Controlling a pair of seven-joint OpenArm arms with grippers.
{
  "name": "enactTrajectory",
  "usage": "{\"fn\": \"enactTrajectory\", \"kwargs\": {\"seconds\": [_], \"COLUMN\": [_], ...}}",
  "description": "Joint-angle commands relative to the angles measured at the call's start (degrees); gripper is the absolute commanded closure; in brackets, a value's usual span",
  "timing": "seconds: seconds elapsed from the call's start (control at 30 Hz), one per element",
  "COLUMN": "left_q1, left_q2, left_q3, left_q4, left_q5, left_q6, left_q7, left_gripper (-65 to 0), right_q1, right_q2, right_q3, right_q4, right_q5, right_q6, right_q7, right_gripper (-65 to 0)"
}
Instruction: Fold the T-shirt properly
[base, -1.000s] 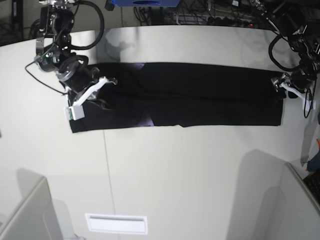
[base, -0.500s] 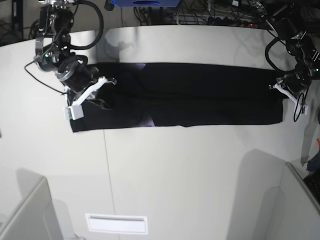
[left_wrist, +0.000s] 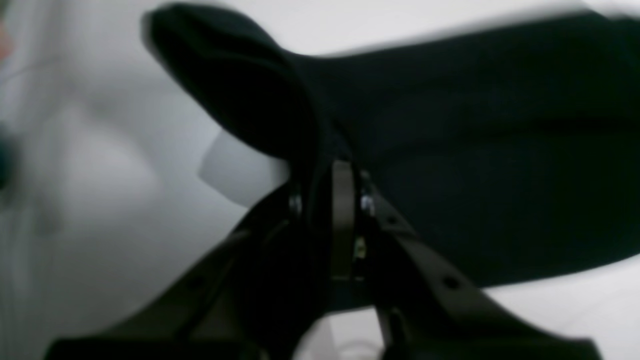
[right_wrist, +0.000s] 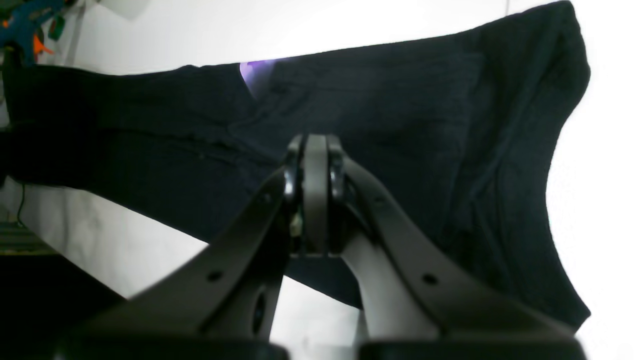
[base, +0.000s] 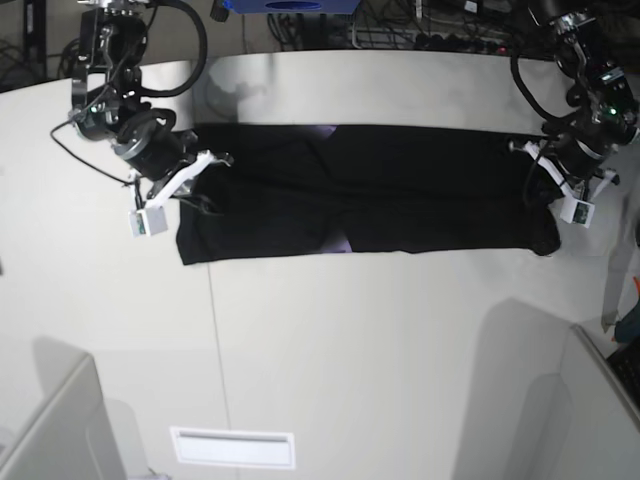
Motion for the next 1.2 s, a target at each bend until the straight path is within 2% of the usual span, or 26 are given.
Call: {"fn": "enactTrajectory", "kwargs": {"seconds": [0.0, 0.17, 0.27, 0.37, 0.47, 0.57, 0.77, 1.17], "left_q1": [-0.24, -0.59, -1.56, -3.49, -4.98, -5.78, -5.42, -5.42], "left_q2": [-0.73, 2.17, 2.96, 3.67, 4.99, 5.95, 5.69, 5.95], "left_q3": [1.29, 10.61, 17.64, 23.44, 24.5, 24.59, 27.93, 28.02], "left_q4": [2.61, 4.63, 4.46, 3.49, 2.08, 0.41, -0.64, -0.64], "left_q5": [-0.41, -0.41, -0.41, -0.41, -0.41, -0.41, -0.41, -0.58], "left_q6": [0.8, 5.46, 9.77, 12.41, 14.34, 14.52, 14.6, 14.6], "left_q7": [-1.06, -1.06, -1.24, -1.15, -1.15, -1.06, -1.06, -1.06], "left_gripper": [0.0, 0.0, 0.0, 0.0, 0.0, 0.0, 0.0, 0.0], "right_q1": [0.42, 0.42, 0.42, 0.33, 0.25, 0.25, 0.25, 0.33], "right_q2": [0.39, 0.39, 0.39, 0.39, 0.39, 0.39, 0.48, 0.48], "right_q3": [0.18, 0.18, 0.18, 0.18, 0.18, 0.18, 0.18, 0.18], "right_q4": [0.87, 0.87, 0.87, 0.87, 0.87, 0.87, 0.87, 0.78], "right_q5": [0.85, 0.85, 0.85, 0.85, 0.85, 0.85, 0.85, 0.85], "right_q6": [0.4, 0.4, 0.4, 0.4, 0.4, 0.4, 0.4, 0.4], "right_q7": [1.17, 1.17, 1.17, 1.17, 1.08, 1.08, 1.08, 1.08], "right_gripper": [0.0, 0.0, 0.0, 0.0, 0.0, 0.0, 0.0, 0.0]}}
